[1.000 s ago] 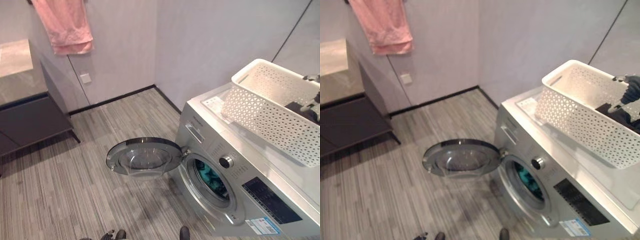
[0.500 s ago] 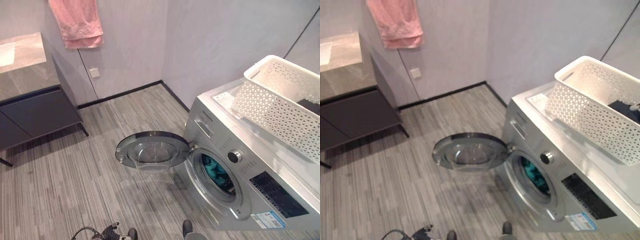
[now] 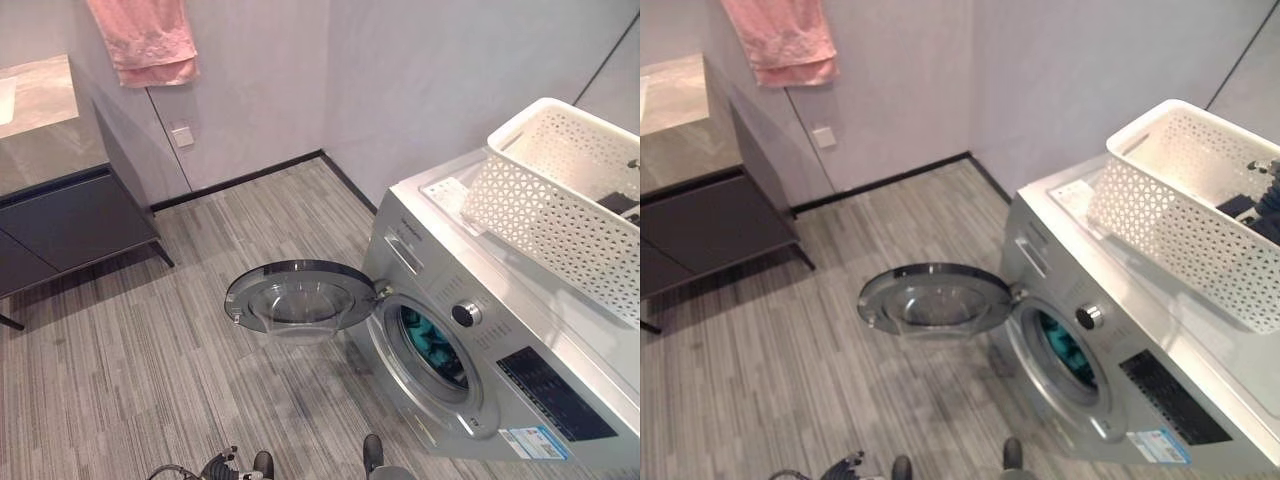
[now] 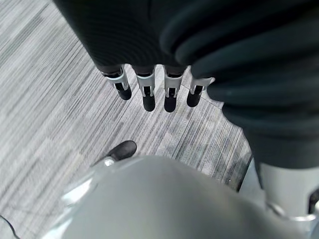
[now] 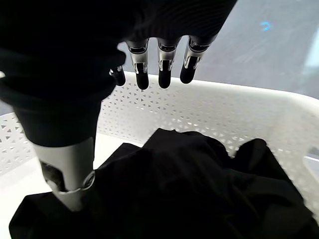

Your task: Grab the laundry basket,head to the washer,open it,put in the laundry and shut it.

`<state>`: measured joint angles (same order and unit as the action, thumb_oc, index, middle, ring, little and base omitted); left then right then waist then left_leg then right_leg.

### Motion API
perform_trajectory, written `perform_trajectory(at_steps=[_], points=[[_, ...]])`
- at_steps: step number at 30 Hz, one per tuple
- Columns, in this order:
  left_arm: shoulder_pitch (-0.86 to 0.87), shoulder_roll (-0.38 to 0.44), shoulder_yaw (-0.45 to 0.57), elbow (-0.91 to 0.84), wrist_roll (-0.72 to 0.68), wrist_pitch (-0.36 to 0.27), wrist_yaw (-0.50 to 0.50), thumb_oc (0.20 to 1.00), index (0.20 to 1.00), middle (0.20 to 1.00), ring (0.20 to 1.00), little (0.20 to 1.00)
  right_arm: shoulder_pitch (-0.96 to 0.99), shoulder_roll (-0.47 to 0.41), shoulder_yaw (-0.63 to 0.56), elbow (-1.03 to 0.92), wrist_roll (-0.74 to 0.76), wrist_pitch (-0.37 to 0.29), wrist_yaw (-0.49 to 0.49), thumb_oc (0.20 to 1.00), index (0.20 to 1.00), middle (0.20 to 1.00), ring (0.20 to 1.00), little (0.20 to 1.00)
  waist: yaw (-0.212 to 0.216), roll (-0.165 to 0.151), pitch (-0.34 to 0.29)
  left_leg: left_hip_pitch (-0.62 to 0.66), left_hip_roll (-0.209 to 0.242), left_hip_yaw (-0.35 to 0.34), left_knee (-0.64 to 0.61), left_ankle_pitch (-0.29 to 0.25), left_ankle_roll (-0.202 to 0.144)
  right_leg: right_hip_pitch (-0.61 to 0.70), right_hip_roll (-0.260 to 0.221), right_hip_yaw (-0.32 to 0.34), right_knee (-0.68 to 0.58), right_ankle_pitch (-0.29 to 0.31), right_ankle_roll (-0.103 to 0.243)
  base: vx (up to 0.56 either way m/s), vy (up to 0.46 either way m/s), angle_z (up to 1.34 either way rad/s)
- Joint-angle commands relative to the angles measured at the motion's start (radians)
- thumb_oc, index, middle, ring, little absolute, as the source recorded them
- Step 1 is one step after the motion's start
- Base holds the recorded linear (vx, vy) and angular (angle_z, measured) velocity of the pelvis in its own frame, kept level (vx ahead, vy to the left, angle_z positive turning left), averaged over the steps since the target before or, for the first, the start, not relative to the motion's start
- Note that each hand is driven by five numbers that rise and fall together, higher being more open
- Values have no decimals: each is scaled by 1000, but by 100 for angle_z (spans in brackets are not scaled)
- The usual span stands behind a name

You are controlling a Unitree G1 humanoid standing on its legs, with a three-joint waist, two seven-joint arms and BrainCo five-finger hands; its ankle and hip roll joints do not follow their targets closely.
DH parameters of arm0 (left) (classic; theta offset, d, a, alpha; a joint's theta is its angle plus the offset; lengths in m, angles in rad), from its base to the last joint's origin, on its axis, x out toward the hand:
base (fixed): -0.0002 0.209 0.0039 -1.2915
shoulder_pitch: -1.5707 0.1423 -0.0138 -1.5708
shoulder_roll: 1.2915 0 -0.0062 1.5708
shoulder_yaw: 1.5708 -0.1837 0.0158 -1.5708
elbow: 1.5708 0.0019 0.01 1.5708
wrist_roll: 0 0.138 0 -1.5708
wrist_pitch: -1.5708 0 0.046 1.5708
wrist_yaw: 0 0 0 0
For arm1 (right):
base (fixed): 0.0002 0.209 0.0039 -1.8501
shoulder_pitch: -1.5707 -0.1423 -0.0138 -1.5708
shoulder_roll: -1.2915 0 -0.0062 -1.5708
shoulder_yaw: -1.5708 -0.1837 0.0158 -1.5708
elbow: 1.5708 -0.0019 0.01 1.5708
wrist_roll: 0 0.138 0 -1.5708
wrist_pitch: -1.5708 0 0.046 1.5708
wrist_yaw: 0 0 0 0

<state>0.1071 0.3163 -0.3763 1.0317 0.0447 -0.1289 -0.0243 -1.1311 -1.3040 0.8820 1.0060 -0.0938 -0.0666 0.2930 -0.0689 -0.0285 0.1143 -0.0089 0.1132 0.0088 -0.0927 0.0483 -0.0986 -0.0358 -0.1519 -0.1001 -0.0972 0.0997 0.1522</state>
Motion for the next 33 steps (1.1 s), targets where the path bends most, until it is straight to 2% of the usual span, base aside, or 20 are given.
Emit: perform_trajectory(at_steps=[1,5,7,18,20,21,25,26,27,28,33], points=[[-5,19,-61,5,-5,-24,-22,1000,1000,1000,1000,1000,-86,-61,61,62,-5,-3,-8,1000,1000,1000,1000,1000,24,-50,-2,40,49,-83,20,-90,-16,-113,-52,46,90,-21,51,55,-77,31],[-15,8,-69,37,-2,-23,-18,1000,1000,1000,1000,1000,-77,-59,83,112,-27,-5,15,1000,1000,1000,1000,1000,29,-35,1,17,71,-86,5,-59,-35,-118,-36,28,87,-42,39,45,-64,7],[-20,6,-45,32,-30,-20,-16,1000,1000,1000,1000,1000,-12,-92,83,90,-51,-7,46,1000,1000,1000,1000,1000,32,-24,14,-15,96,-95,5,-7,-59,-130,-18,4,94,-62,26,64,-129,15],[-38,1,-43,3,-65,-20,-21,1000,1000,1000,1000,1000,131,-99,60,26,-31,-10,125,1000,1000,1000,1000,1000,38,-8,48,-49,123,-105,5,69,-80,-148,11,-16,99,-87,9,10,-61,8],[-37,1,-37,19,-65,-20,-26,1000,1000,1000,1000,1000,140,-109,76,11,-27,-7,156,1000,1000,1000,1000,1000,40,-1,53,-55,128,-106,5,99,-91,-152,16,-20,103,-93,4,12,-51,5],[-32,-2,-41,35,-60,-19,-35,1000,1000,1000,1000,1000,141,-112,111,-39,-13,-2,207,1000,1000,1000,1000,1000,40,-2,52,-56,136,-107,5,118,-98,-150,23,-23,103,-98,1,26,-47,4],[-27,-7,-40,26,-69,-21,-42,1000,1000,1000,1000,1000,133,-118,154,-89,18,5,255,1000,1000,1000,1000,1000,39,-4,50,-52,144,-106,5,129,-103,-146,29,-22,103,-99,0,7,-12,1],[-28,-11,-43,25,-71,-22,-44,1000,1000,1000,1000,1000,133,-115,161,-92,27,7,264,944,944,944,944,944,38,-3,50,-49,146,-104,5,132,-104,-145,31,-22,103,-100,-1,0,0,0],[-29,-13,-45,24,-75,-23,-47,1000,1000,1000,1000,1000,134,-113,165,-92,35,10,274,460,460,460,460,460,37,-3,50,-47,148,-103,5,136,-105,-144,33,-23,104,-100,-1,0,0,0],[-29,-12,-49,19,-77,-22,-50,1000,1000,1000,1000,1000,127,-119,179,-118,45,16,291,200,200,200,200,200,37,-3,49,-45,150,-102,5,138,-106,-144,34,-23,104,-101,-2,0,0,0],[-35,-18,-53,14,-81,-22,-52,1000,1000,1000,1000,1000,129,-121,186,-146,72,20,313,200,200,200,200,200,34,-4,46,-38,155,-102,5,144,-109,-133,39,-22,99,-102,-3,0,0,0]])
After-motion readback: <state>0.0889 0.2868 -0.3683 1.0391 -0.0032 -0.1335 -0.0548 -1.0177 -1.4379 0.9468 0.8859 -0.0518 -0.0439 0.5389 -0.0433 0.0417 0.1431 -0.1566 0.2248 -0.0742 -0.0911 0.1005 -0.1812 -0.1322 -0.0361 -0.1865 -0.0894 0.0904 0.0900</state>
